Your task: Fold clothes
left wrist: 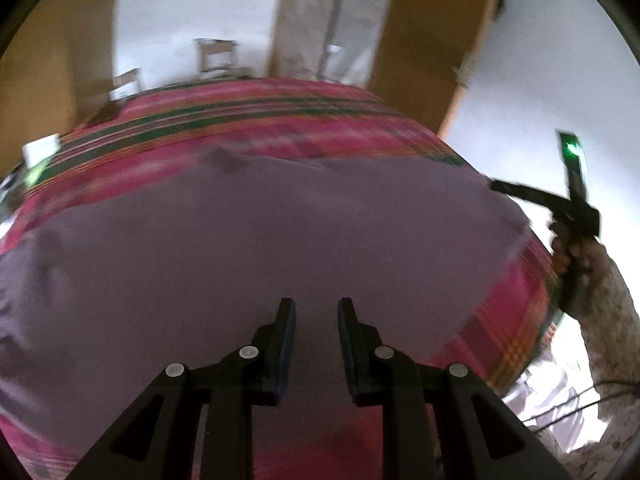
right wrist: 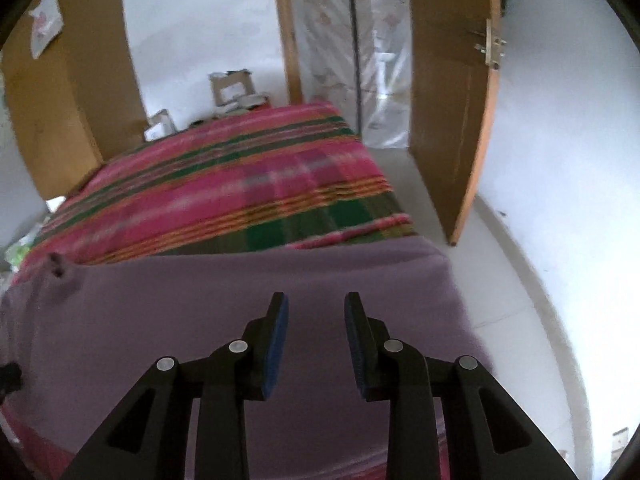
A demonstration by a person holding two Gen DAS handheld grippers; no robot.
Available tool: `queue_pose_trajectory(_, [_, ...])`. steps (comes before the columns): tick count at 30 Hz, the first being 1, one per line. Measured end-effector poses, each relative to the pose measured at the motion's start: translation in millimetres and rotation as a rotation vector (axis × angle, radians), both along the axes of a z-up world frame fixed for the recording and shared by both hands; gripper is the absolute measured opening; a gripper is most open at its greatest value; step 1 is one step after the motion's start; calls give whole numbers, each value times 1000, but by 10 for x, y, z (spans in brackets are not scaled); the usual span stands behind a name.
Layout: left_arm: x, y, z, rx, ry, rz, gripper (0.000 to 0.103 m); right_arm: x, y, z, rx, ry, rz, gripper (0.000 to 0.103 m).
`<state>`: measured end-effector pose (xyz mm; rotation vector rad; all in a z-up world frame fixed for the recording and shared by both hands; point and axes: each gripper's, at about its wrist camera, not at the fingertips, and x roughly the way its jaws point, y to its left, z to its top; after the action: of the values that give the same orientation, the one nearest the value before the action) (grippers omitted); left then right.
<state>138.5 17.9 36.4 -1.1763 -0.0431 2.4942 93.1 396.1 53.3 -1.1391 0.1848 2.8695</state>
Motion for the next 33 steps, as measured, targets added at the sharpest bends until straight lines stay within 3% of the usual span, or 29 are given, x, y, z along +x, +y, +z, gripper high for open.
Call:
queue_pose_trajectory(5, [-241,-395,127,31,-7,95,22,-14,-418,113,22,32,101,30])
queue_pose_trajectory(7, [-357,-397,185,-15,7,90,23,-22,-607,118,11,33,159,30])
queue_pose_trajectory(10, [-580,-325,266,-74,44,40,26,-21,-894,84,-2,34,228,30])
queue_pose_trajectory(15, [-996,-144,215,-143,7,-78,28,-41,-1194,-27,-74,2,300,30])
queue_pose_trajectory(20, [-1306,-50,73,-231,-37,-119,29,-30,-1333,-65,-146,-24,304,30])
queue_pose_trajectory(25, [-1523,-12,-5,-265,-55,-137,31,-63,-1430,-109,-194,-36,310,32])
queue_pose_trajectory(33, [-1717,69,-85,-257,-98,-238,31,-134,-1357,-154,-283,-69,265,32])
